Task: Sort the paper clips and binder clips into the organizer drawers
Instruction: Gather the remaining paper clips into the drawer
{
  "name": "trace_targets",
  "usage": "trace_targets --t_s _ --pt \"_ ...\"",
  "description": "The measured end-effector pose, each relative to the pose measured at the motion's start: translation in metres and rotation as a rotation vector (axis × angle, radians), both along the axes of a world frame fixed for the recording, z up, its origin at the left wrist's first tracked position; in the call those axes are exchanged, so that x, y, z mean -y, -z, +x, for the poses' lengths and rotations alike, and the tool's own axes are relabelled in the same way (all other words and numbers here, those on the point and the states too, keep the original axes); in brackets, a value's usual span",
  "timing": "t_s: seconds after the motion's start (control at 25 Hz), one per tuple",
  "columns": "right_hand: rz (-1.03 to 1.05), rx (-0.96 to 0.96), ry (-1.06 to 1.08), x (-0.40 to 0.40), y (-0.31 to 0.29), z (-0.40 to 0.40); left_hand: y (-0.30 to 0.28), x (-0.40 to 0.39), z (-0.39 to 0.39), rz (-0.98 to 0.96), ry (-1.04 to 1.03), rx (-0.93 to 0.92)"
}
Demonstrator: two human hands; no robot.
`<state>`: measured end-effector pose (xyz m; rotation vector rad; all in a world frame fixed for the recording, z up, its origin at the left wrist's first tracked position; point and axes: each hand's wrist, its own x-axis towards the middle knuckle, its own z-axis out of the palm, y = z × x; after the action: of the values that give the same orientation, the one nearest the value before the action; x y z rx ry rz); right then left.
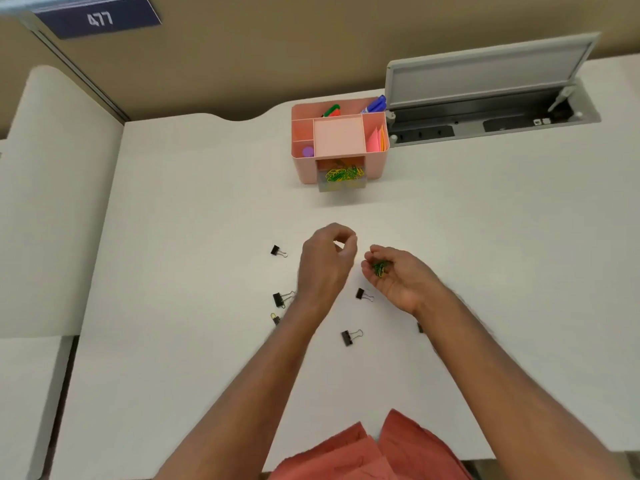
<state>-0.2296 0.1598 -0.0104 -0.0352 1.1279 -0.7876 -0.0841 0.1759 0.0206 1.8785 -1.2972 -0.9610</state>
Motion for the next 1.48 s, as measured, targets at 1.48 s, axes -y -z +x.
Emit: trace_targets --t_s 1.48 --pt "-1.114 -1.071 -0.902 -0.064 0.035 0.083 0.065 -0.061 0.115 0.055 -0.363 0.016"
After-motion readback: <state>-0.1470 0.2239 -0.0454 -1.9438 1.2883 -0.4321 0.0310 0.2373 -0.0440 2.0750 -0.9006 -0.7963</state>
